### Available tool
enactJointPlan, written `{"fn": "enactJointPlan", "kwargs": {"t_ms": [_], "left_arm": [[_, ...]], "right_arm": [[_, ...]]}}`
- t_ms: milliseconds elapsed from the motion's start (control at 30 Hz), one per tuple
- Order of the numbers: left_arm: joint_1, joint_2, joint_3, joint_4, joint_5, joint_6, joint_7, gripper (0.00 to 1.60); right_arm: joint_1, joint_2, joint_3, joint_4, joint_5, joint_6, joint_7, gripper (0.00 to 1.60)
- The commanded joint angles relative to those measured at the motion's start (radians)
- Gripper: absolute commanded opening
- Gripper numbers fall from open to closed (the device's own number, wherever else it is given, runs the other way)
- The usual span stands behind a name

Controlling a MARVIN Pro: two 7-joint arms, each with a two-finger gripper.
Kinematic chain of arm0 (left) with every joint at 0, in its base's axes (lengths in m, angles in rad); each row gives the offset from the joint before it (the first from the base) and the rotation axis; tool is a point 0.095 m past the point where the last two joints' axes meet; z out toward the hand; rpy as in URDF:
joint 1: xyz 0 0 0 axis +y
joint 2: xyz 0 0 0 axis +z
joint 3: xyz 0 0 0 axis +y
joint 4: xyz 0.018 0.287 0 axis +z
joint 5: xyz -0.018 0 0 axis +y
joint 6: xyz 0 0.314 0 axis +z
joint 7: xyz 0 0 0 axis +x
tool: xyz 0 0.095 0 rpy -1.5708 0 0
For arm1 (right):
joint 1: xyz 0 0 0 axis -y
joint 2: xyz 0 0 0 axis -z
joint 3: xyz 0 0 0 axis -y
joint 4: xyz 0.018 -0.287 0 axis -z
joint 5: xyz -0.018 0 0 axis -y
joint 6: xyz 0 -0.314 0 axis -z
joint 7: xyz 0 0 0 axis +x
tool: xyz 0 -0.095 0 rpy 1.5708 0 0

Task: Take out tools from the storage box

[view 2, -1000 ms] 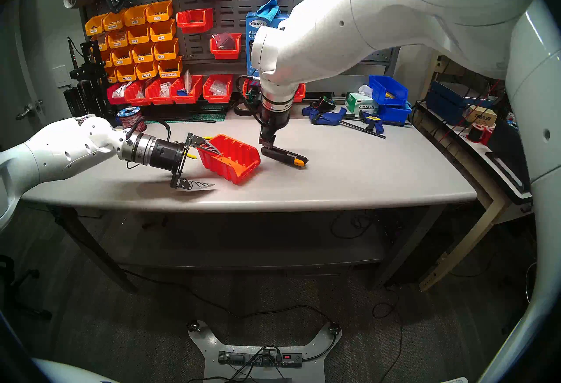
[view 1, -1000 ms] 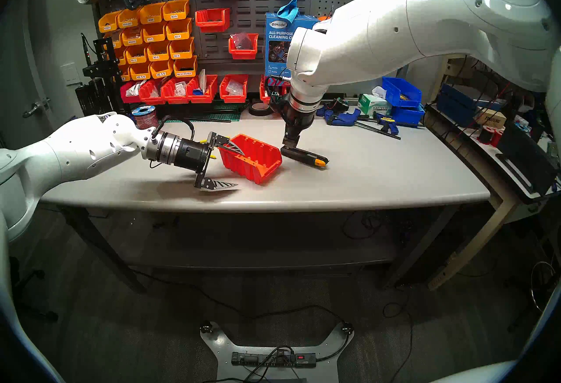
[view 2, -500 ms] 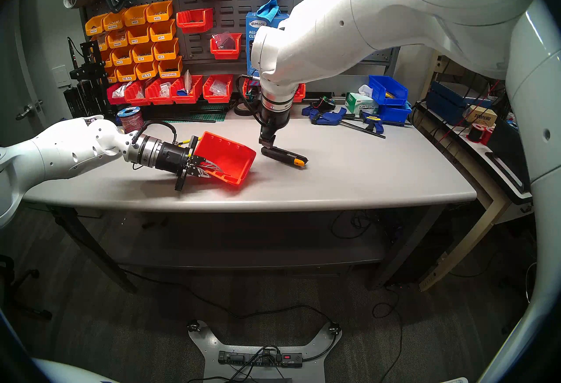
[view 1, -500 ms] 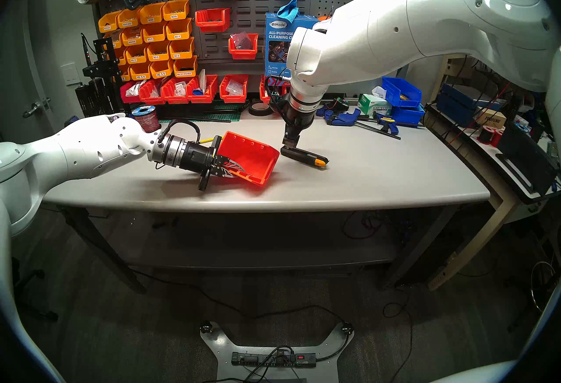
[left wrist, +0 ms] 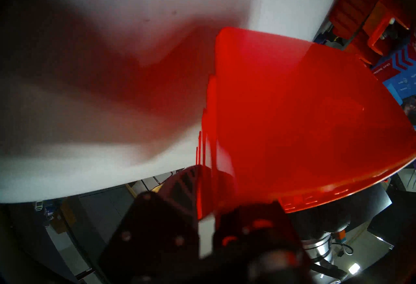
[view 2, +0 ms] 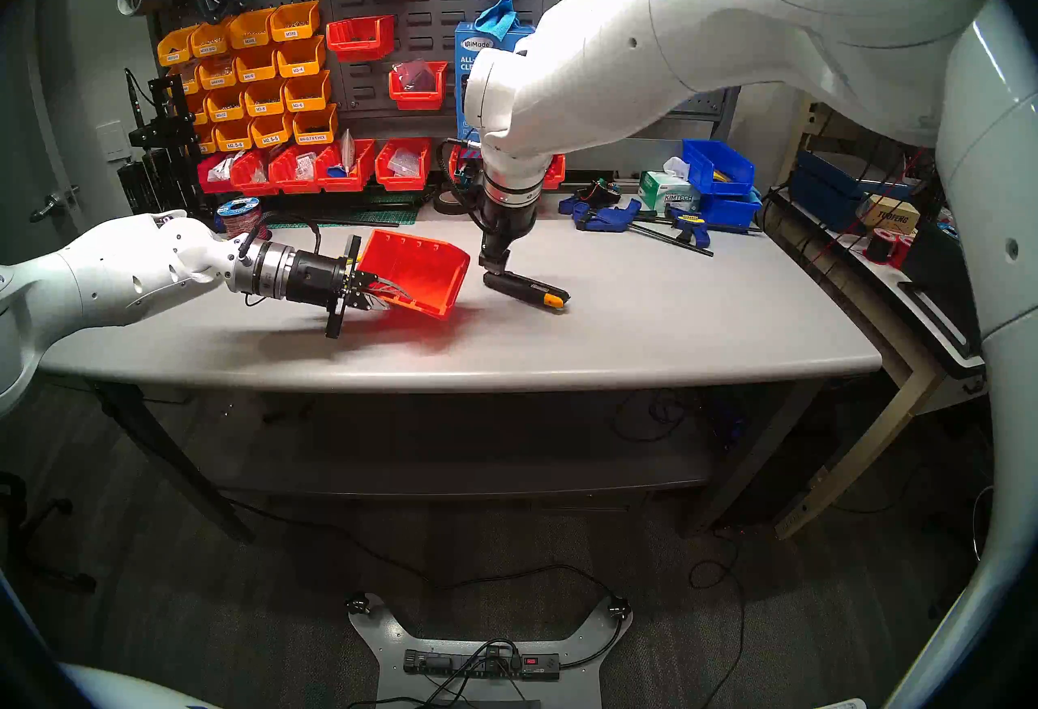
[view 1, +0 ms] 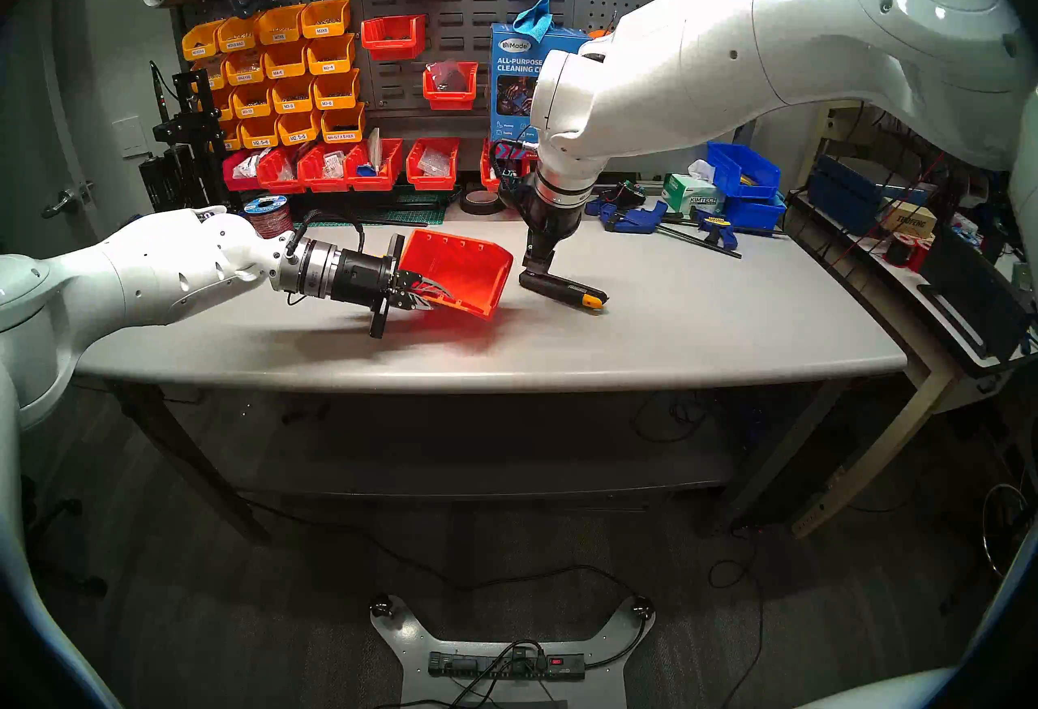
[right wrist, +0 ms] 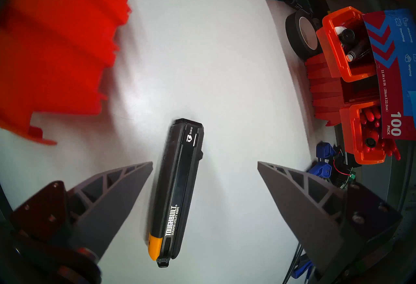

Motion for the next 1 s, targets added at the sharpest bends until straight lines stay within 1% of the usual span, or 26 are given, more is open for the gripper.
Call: {"fn": "enactJointPlan", "kwargs": {"t_ms": [0, 133, 267, 367, 433, 533, 567, 700, 733, 833, 933, 967], "left_arm": [[-0.082, 0.019, -0.049, 0.056, -0.073, 0.007, 0.06, 0.0], [-0.098, 0.03, -0.051, 0.109, -0.093, -0.002, 0.074, 0.0], [-0.099, 0.031, -0.045, 0.173, -0.117, -0.039, 0.078, 0.0], [-0.089, 0.02, -0.053, 0.228, -0.159, -0.09, 0.065, 0.0], [-0.079, 0.014, -0.067, 0.256, -0.203, -0.135, 0.063, 0.0], [-0.067, 0.006, -0.086, 0.298, -0.261, -0.202, 0.08, 0.0], [-0.063, -0.001, -0.09, 0.325, -0.276, -0.227, 0.092, 0.0], [-0.049, -0.017, -0.093, 0.399, -0.324, -0.309, 0.087, 0.0], [-0.042, -0.031, -0.097, 0.43, -0.339, -0.343, 0.077, 0.0], [-0.029, -0.036, -0.099, 0.458, -0.368, -0.38, 0.042, 0.0], [-0.011, -0.069, -0.111, 0.531, -0.404, -0.463, 0.023, 0.0], [-0.005, -0.067, -0.11, 0.531, -0.418, -0.466, 0.011, 0.0]], "right_arm": [[0.016, 0.004, 0.003, 0.005, -0.002, -0.003, -0.002, 1.6], [0.016, 0.004, 0.003, 0.005, -0.003, -0.003, -0.002, 1.6], [0.016, 0.004, 0.003, 0.004, -0.003, -0.003, -0.002, 1.6], [0.017, 0.004, 0.003, 0.004, -0.003, -0.004, -0.003, 1.6], [0.017, 0.005, 0.003, 0.004, -0.003, -0.004, -0.003, 1.6], [0.017, 0.005, 0.004, 0.003, -0.003, -0.004, -0.003, 1.6], [0.017, 0.005, 0.004, 0.003, -0.004, -0.004, -0.003, 1.6], [0.018, 0.006, 0.004, 0.002, -0.004, -0.005, -0.003, 1.6], [0.018, 0.006, 0.004, 0.002, -0.004, -0.005, -0.003, 1.6], [0.018, 0.006, 0.004, 0.001, -0.004, -0.005, -0.003, 1.6], [0.018, 0.006, 0.004, 0.001, -0.005, -0.006, -0.004, 1.6], [0.018, 0.006, 0.004, 0.0, -0.005, -0.006, -0.004, 1.6]]}}
